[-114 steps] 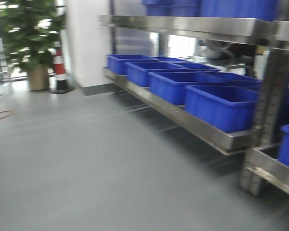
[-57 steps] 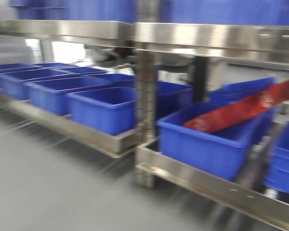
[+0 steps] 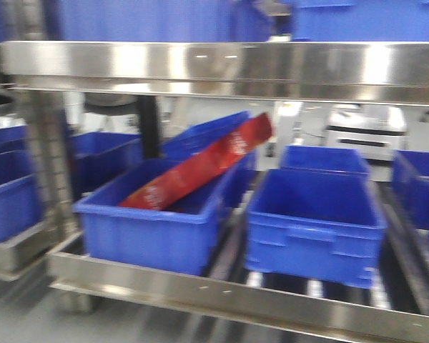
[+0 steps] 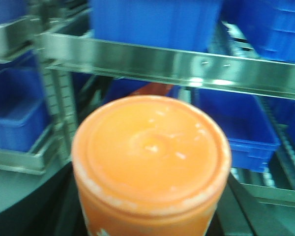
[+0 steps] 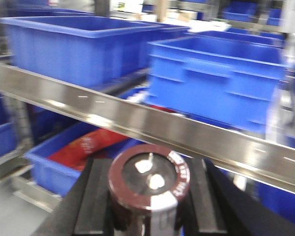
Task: Place cylindrical capacitor in blue bin on shelf
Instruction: 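Drive the base away from the table toward the blue-bin shelf, then position both held cylinders above the blue bins on the shelf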
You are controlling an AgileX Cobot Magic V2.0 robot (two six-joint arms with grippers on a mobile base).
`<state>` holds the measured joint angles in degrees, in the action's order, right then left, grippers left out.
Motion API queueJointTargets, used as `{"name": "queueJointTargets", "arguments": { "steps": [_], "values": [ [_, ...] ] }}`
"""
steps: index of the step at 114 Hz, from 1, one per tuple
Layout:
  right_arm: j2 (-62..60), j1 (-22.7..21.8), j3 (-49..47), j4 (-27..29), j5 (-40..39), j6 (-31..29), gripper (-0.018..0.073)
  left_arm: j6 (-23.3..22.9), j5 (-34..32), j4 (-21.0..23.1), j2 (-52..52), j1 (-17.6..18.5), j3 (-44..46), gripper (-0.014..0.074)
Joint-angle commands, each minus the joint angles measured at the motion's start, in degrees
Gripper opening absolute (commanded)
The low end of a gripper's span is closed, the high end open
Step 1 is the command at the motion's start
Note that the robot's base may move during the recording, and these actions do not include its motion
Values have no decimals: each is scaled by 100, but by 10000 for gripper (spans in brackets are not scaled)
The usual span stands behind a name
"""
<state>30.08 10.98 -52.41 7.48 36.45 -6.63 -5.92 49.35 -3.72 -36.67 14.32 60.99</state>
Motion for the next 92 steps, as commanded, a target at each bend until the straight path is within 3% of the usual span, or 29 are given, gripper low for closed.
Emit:
{"name": "queueJointTargets", "arguments": {
  "steps": [1, 92],
  "values": [
    [-7, 4, -15, -39, -132, -13, -162, -5, -122, 33, 30, 35, 14, -111],
    [-7, 4, -15, -39, -132, -13, -162, -5, -122, -73, 30, 35, 14, -111]
  ]
}}
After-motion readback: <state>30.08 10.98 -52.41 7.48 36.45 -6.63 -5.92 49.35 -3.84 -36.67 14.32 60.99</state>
